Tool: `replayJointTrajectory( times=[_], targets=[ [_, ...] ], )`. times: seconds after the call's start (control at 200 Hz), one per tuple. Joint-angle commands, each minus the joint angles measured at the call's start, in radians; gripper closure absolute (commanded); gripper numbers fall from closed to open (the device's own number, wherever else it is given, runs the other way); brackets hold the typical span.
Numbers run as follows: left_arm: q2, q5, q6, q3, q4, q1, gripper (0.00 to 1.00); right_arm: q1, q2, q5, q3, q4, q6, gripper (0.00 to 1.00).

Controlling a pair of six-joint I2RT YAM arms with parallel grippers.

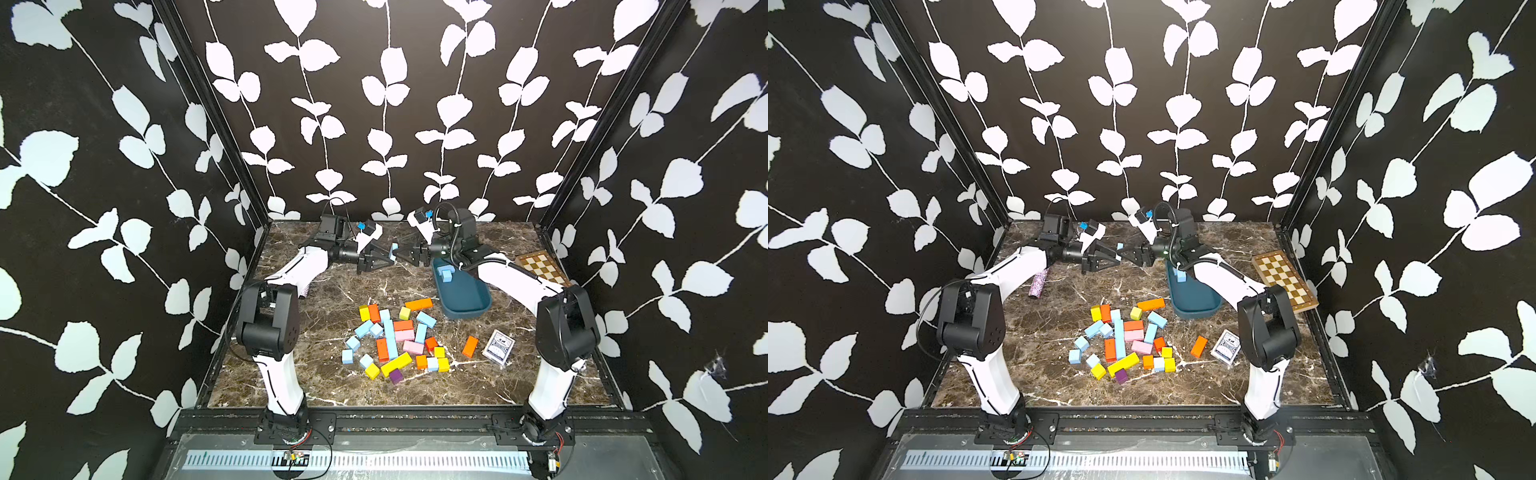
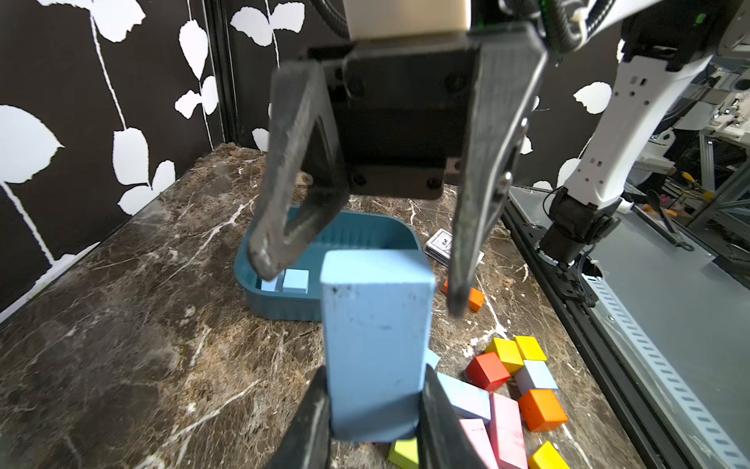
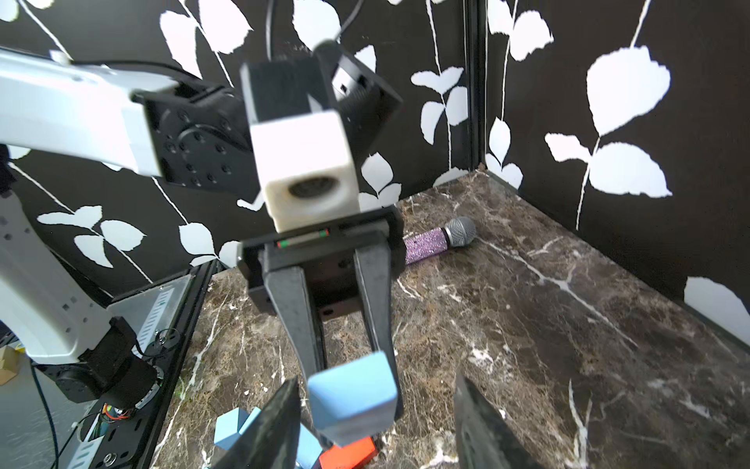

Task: Pick out the blue building blocks
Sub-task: Pick up the building block from the center of the board.

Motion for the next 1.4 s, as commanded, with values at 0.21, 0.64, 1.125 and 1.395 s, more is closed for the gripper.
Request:
replayJointTrajectory(
  times=[0.21,0.64,1.125,1.395],
  targets=[
    [-0.042,0.038,0.039,0.023,-0.043,-0.011,0.93,0.003,0.037,-0.121,0.036,0.011,-0.002,0.48],
    [-0.046,0.042,0.008,0.026,-0.016,-0.017,0.89,0.003,0.061,-0.145,0.041,0.012,0.020,0.74],
    [-0.021,-0.255,-0.103,-0.005,0.061,-0.019,0.20,-0.063,-0.089,0.314,-0.097,-0.189,0.156,0.90],
    [0.011,-0.529,-0.180,-0.006,0.141,-0.053,0.20,-0.120,-0.183,0.618,-0.125,-0.467,0.361,0.89]
  ],
)
